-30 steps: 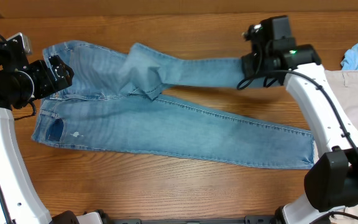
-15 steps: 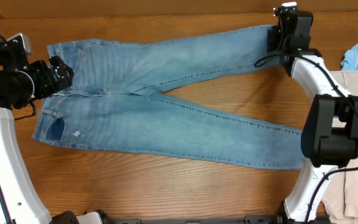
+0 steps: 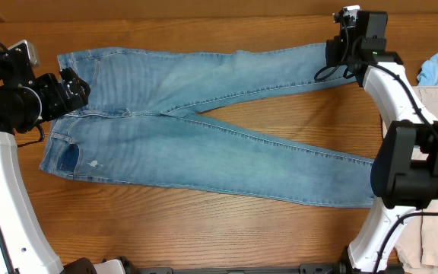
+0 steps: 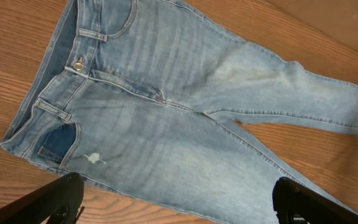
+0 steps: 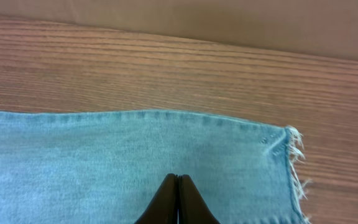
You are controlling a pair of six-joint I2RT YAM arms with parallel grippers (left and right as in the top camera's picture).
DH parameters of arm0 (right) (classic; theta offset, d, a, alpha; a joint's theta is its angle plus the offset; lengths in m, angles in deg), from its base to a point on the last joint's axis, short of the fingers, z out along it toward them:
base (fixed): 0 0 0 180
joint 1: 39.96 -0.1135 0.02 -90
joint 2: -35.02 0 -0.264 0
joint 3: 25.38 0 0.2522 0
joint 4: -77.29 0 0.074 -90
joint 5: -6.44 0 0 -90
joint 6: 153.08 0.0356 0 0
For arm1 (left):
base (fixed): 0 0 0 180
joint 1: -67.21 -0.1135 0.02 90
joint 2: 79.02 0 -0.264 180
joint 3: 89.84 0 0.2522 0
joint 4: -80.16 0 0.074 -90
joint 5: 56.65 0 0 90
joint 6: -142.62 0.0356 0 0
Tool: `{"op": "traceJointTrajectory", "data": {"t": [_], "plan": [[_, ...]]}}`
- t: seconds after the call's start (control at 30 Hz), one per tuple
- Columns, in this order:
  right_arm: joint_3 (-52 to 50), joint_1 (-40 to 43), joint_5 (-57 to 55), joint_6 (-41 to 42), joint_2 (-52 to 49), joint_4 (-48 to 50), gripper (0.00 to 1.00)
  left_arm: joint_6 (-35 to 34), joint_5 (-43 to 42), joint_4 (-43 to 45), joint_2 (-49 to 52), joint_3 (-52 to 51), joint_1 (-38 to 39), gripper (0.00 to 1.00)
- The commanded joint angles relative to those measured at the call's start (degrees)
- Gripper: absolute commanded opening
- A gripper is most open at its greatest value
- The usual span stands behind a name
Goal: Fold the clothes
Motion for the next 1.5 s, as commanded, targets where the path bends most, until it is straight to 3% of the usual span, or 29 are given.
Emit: {"op": "traceJointTrajectory", "data": {"t": [0.0, 0.2, 0.47, 0.73, 0.83, 0.93, 1.0, 1.03, 1.07, 1.23, 1.3, 1.37, 1.47], "plan": [[0.9, 0.6, 1.4, 0.2, -4.8, 2.3, 0.04, 0.0, -0.7, 0.1, 0.2, 0.6, 0.0, 1.00], [0.9, 0.7, -0.7, 0.2, -11.2, -0.5, 0.04, 0.0, -0.7, 0.1, 0.2, 0.6, 0.0, 1.00], [0.9, 0.7, -11.7, 2.5, -11.2, -14.5, 0.04, 0.0, -0.7, 0.1, 0.2, 0.6, 0.0, 1.00], [1.3, 4.4, -11.8, 7.3, -10.8, -20.7, 0.04, 0.0, -0.7, 0.1, 0.2, 0.6, 0.0, 1.00], [5.3, 6.0, -6.7, 9.3, -5.2, -24.2, 0.04, 0.0, -0.7, 0.1, 0.2, 0.6, 0.0, 1.00], [12.4, 6.0, -0.8, 9.3, 3.1, -32.3, 0.19, 0.0, -0.7, 0.1, 0.2, 0.6, 0.0, 1.00], [15.3, 6.0, 1.7, 9.6, 9.1, -40.0, 0.20, 0.0, -0.7, 0.1, 0.2, 0.6, 0.0, 1.00], [15.3, 6.0, 2.9, 10.8, 10.9, -41.7, 0.30, 0.0, -0.7, 0.1, 0.2, 0.6, 0.0, 1.00], [15.3, 6.1, 4.8, 11.8, 13.3, -44.8, 0.33, 0.0, -0.7, 0.1, 0.2, 0.6, 0.0, 1.00], [15.0, 7.1, 5.4, 18.1, 16.7, -58.7, 0.34, 0.0, -0.7, 0.1, 0.2, 0.6, 0.0, 1.00], [13.0, 8.4, 4.0, 19.6, 16.7, -59.7, 0.35, 0.0, -0.7, 0.1, 0.2, 0.6, 0.0, 1.00], [10.7, 10.6, 0.2, 19.6, 16.5, -58.4, 0.35, 0.0, -0.7, 0.1, 0.2, 0.6, 0.0, 1.00], [6.7, 14.8, -1.8, 18.8, 16.3, -56.7, 0.04, 0.0, -0.7, 0.1, 0.2, 0.6, 0.0, 1.00]]}}
